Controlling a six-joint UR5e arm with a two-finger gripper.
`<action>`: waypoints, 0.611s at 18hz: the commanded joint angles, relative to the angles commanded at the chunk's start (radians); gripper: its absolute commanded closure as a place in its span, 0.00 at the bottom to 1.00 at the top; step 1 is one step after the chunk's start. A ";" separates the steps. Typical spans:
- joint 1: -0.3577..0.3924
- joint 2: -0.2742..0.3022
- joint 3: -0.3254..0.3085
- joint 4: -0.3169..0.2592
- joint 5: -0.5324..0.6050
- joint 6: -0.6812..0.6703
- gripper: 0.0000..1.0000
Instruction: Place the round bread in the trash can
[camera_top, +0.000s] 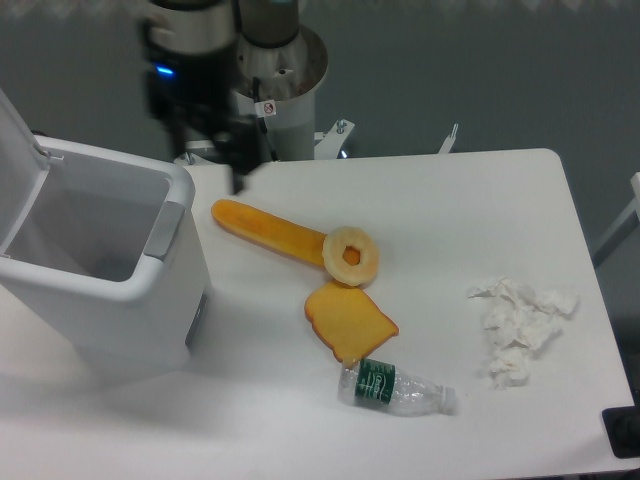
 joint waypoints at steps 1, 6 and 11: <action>0.038 -0.018 0.006 0.000 -0.002 0.041 0.00; 0.181 -0.146 0.020 0.086 -0.002 0.206 0.00; 0.237 -0.310 0.052 0.213 0.037 0.299 0.00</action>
